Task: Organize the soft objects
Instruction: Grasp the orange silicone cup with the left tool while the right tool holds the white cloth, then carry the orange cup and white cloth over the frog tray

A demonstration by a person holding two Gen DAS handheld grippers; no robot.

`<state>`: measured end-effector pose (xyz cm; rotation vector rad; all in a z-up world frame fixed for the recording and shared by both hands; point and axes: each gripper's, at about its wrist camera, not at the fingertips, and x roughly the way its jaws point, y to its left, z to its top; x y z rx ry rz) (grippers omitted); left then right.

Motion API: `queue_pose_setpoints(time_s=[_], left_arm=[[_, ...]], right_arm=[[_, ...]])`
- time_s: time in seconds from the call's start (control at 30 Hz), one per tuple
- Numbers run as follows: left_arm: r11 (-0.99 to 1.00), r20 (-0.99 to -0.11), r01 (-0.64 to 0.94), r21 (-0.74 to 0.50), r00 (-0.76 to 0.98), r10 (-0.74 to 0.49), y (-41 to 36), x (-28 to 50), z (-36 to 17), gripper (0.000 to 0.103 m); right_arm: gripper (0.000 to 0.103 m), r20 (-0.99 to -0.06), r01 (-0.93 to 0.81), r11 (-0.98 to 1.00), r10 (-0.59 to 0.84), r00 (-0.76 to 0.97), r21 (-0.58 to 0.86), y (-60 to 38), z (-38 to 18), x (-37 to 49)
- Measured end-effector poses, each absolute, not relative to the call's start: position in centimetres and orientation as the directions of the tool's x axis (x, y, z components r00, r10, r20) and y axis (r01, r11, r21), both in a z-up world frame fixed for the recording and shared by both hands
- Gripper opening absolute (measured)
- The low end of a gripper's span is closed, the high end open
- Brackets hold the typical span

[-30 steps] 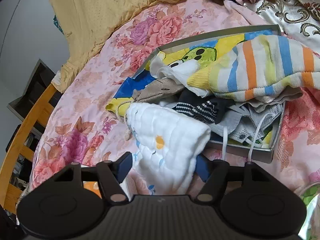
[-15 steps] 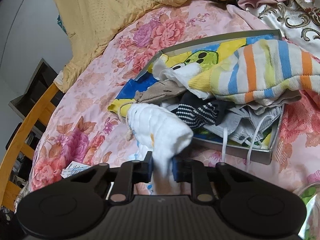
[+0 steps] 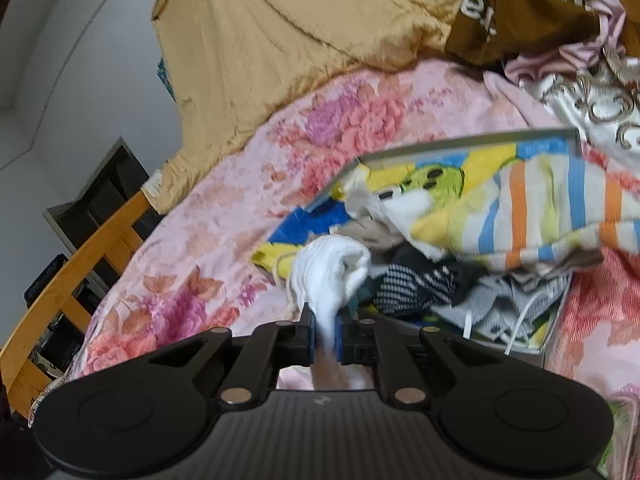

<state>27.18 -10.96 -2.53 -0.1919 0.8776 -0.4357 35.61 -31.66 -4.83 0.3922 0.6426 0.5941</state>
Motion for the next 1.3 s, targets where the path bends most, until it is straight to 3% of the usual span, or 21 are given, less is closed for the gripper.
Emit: queue_pose_setpoints(time_s=[0.13, 0.6, 0.87, 1.3], left_arm=[[0.891, -0.662, 0.242, -0.385, 0.600, -0.449, -10.4, 27.6, -1.1, 0.032], [0.906, -0.491, 0.197, -0.375, 0.786, -0.375, -11.0, 32.2, 2.7, 0.031], [0.892, -0.405, 0.201, -0.405, 0.836, -0.371, -13.5, 39.8, 2.4, 0.031], [0.881, -0.472, 0.155, -0.446, 0.796, -0.379, -14.5, 44.9, -4.3, 0.032]], right_arm=[[0.010, -0.389, -0.414, 0.759, 0.626, 0.676, 0.503, -32.2, -3.6, 35.2], [0.010, -0.224, -0.376, 0.779, 0.537, 0.814, 0.502, -38.1, 0.0, 36.4], [0.010, -0.265, -0.264, 0.768, 0.487, 0.832, 0.583, -40.9, -1.3, 39.4], [0.011, -0.404, -0.129, 0.781, 0.447, 0.798, 0.611, -41.5, -4.5, 42.2]])
